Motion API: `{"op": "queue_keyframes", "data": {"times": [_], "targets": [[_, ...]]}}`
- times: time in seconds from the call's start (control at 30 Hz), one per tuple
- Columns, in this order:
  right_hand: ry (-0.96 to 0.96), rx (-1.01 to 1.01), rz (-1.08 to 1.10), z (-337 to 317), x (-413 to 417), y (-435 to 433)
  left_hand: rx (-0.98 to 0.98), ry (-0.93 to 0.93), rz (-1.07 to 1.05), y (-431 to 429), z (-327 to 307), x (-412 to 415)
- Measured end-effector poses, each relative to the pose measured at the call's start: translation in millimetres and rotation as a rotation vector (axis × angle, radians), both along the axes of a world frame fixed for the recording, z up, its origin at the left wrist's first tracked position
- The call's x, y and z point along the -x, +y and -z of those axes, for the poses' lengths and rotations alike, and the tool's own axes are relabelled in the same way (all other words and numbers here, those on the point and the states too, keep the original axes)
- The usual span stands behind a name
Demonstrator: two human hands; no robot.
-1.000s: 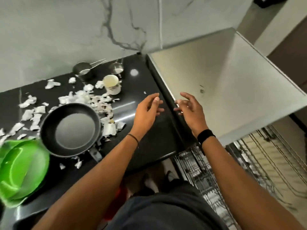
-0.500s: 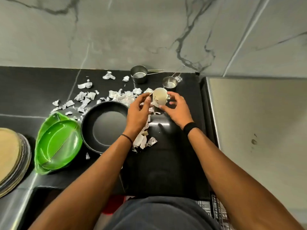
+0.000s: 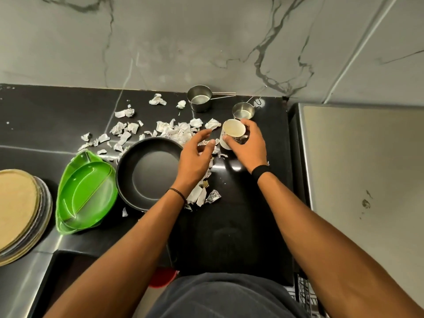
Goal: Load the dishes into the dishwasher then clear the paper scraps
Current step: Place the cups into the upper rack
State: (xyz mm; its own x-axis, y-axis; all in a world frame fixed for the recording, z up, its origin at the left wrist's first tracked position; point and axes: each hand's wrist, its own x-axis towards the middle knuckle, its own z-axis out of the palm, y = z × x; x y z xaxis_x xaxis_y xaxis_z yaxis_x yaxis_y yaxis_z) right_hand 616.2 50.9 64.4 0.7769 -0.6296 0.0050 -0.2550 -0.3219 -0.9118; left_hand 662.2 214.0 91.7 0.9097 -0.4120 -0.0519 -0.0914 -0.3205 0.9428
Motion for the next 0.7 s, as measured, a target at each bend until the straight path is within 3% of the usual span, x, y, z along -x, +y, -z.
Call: {"op": "queue_keyframes", "data": {"times": [0.13, 0.33, 0.7], "targets": [[-0.085, -0.169, 0.045, -10.7, 32.1, 7.6, 0.003, -0.007, 0.142, -6.2, -5.9, 8.3], [-0.121, -0.217, 0.158, -27.9, 99.8, 18.6, 0.085, 0.019, 0.423, -26.9, -10.8, 48.1], [-0.094, -0.135, 0.726, -35.4, 317.8, 18.0, 0.117, 0.151, 0.941, -97.0, 16.7, 218.6]]}}
